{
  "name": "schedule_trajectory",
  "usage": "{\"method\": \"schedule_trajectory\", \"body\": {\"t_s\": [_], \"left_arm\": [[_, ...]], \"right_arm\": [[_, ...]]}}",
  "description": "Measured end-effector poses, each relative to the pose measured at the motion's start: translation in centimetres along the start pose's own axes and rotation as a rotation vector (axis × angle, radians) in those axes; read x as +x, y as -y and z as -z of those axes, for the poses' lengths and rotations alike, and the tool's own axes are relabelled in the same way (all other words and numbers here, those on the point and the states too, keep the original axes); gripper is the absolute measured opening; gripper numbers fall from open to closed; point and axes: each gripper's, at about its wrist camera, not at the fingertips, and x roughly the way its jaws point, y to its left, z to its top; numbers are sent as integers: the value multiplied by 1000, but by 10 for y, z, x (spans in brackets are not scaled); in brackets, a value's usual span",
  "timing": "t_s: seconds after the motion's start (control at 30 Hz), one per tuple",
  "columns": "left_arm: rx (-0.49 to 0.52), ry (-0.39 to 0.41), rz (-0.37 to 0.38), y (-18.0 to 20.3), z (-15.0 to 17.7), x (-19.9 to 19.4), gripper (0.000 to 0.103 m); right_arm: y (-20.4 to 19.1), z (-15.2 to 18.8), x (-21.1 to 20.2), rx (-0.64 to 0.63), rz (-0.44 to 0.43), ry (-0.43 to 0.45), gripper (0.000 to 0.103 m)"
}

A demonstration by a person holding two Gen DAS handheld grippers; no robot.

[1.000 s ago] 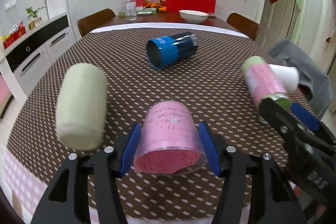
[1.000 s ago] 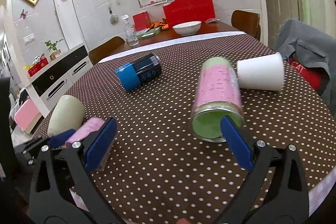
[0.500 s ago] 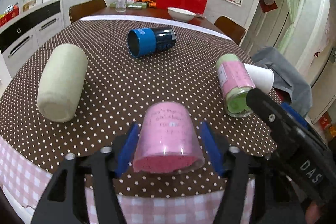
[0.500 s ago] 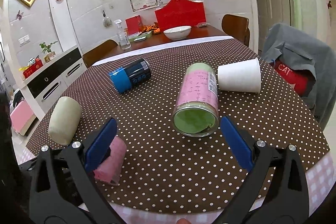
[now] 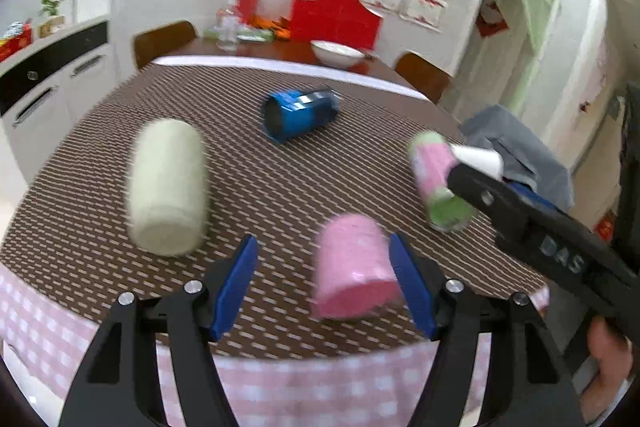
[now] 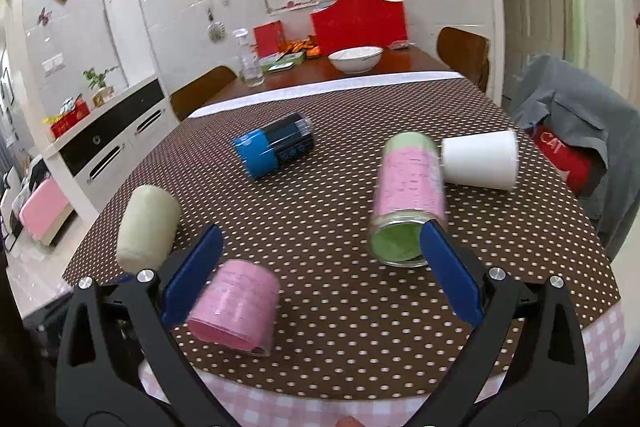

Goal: Flip cup upside down
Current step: 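Lift the pink cup with the right gripper and rotate it rim-down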

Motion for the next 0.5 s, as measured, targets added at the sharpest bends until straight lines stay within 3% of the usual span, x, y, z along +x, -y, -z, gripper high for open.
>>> {"method": "schedule_trajectory", "body": {"t_s": [0.3, 0.5], "left_arm": [[-41, 16, -160, -62, -15, 12, 67], [-48, 8, -153, -81, -18, 22, 67]], "right_arm": [[-26, 6, 66, -7, -101, -233, 97], [-24, 10, 95, 52, -164, -372, 95]]}}
